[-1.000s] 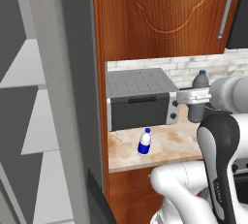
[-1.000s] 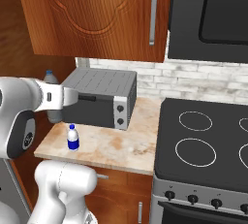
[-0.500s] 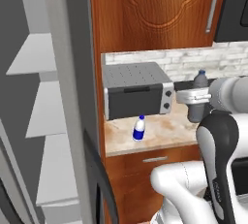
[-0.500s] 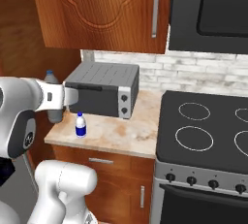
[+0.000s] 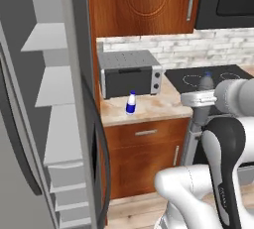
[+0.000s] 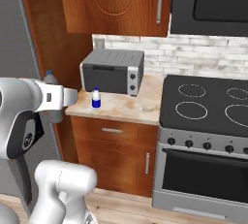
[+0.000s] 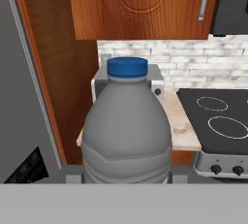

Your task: Take the bottled waters from the counter and place them in the freezer to freeze. Close the freezer door after placing the bottles.

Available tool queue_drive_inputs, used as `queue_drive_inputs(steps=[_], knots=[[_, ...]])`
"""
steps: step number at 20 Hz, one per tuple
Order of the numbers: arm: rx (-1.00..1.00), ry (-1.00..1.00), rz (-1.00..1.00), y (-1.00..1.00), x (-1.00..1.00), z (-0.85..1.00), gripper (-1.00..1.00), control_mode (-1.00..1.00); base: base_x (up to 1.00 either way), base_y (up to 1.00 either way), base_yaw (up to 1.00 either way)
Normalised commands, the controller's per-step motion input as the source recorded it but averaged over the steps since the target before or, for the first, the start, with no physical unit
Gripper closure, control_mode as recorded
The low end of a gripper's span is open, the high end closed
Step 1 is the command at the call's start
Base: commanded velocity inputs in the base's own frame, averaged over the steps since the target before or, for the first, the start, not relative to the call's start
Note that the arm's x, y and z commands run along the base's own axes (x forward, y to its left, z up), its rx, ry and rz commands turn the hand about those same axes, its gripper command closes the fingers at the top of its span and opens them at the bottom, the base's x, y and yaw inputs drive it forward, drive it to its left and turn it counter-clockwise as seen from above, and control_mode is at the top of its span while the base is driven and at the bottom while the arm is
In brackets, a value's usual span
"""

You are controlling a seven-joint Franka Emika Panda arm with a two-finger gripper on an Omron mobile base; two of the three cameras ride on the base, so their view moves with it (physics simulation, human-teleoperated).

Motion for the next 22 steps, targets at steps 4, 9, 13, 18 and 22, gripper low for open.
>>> queue_drive_inputs(steps=[4,9,13,18,22], knots=[[0.0,0.0,0.0,0.0,0.0,0.0,1.0,1.0,-0.7,0.01,0.0],[0.0,0.0,0.0,0.0,0.0,0.0,1.0,1.0,-0.68,0.03,0.0],[0.0,0.0,0.0,0.0,0.0,0.0,1.0,1.0,-0.7,0.11,0.0],[0.0,0.0,0.0,0.0,0.0,0.0,1.0,1.0,-0.54,0.58,-0.02],[0.0,0.0,0.0,0.0,0.0,0.0,1.0,1.0,-0.4,0.79,-0.05]])
